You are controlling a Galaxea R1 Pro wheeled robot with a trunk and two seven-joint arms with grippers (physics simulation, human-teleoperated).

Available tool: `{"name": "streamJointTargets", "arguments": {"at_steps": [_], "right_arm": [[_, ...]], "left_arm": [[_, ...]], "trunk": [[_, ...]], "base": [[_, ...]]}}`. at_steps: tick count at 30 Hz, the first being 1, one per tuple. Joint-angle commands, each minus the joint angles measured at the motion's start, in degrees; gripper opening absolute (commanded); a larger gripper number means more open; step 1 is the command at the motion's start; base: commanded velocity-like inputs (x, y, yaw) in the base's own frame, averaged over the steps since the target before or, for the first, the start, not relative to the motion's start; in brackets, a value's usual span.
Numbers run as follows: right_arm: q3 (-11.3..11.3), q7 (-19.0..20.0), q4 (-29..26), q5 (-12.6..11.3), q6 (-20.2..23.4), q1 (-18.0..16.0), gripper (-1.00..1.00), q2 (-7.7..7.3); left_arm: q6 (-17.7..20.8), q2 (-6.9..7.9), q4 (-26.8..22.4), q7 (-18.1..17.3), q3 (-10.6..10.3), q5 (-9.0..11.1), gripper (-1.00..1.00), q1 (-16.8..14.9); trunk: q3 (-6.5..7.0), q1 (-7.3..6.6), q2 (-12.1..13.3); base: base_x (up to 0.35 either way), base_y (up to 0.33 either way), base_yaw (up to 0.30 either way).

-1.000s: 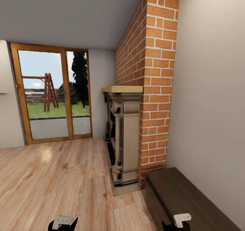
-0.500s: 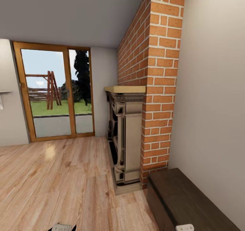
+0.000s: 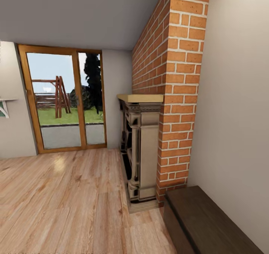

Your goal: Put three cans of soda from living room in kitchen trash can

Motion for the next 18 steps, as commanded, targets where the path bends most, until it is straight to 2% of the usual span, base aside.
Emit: {"name": "streamJointTargets", "arguments": {"at_steps": [1,6,18], "right_arm": [[0.0,-0.01,0.2,0.0,-0.06,0.0,1.0,-0.04],[0.0,-0.09,2.91,-0.01,-3.46,0.0,1.0,-0.33],[-0.03,-0.13,6.61,-0.01,-6.94,0.08,1.0,-0.69]], "left_arm": [[-0.11,0.0,0.0,0.0,0.01,0.0,1.0,0.16],[-1.53,0.0,0.02,0.0,0.01,0.0,1.0,1.19],[-4.39,0.0,1.95,0.0,0.01,0.0,1.0,2.06]], "trunk": [[0.1,-0.23,0.41],[0.58,-1.33,2.42],[1.72,-3.96,7.23]], "base": [[0.0,0.0,0.079],[0.0,0.0,0.081],[0.0,0.0,0.084]]}}
